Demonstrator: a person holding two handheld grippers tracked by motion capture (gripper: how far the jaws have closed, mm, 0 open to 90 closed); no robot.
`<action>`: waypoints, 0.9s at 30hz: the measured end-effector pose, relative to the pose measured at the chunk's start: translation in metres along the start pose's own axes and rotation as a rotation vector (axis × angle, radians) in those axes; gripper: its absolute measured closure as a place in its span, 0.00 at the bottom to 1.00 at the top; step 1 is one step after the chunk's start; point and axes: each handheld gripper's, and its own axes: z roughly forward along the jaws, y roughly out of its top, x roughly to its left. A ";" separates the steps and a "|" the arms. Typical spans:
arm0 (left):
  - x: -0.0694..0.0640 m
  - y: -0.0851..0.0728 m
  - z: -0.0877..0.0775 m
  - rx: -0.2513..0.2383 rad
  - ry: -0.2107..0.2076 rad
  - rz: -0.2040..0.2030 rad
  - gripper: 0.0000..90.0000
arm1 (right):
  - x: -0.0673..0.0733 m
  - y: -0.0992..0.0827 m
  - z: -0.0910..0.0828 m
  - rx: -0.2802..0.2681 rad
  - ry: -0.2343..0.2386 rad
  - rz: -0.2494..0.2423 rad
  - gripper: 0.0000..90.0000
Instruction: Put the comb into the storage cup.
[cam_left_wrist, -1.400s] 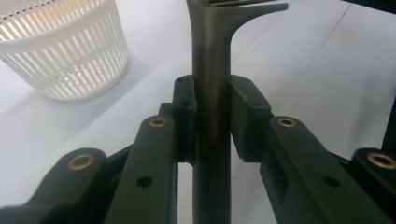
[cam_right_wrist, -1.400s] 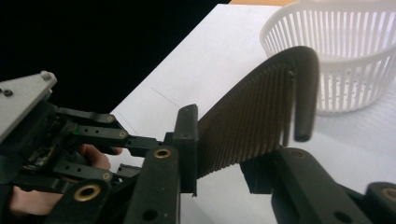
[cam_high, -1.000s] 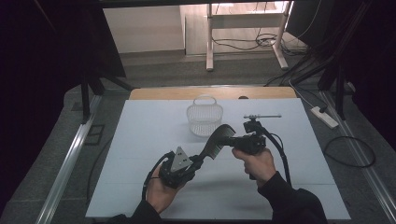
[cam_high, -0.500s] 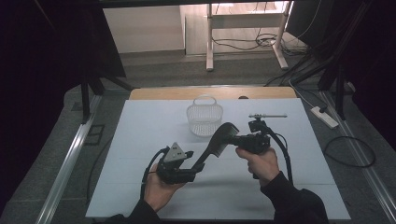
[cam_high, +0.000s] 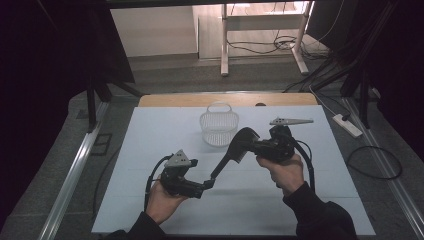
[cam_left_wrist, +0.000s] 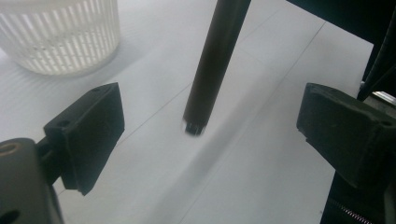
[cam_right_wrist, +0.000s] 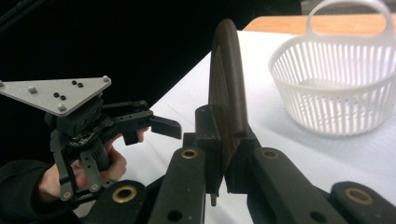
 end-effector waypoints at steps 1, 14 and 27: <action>0.001 0.000 -0.002 -0.005 -0.007 -0.009 0.08 | 0.000 0.001 -0.001 0.002 -0.005 -0.013 0.96; 0.011 -0.009 -0.030 -0.036 0.051 -0.038 0.00 | 0.001 0.022 -0.015 -0.025 -0.069 -0.147 0.96; 0.020 -0.029 -0.058 -0.034 0.086 -0.023 0.00 | -0.015 0.042 -0.023 -0.056 -0.107 -0.169 0.96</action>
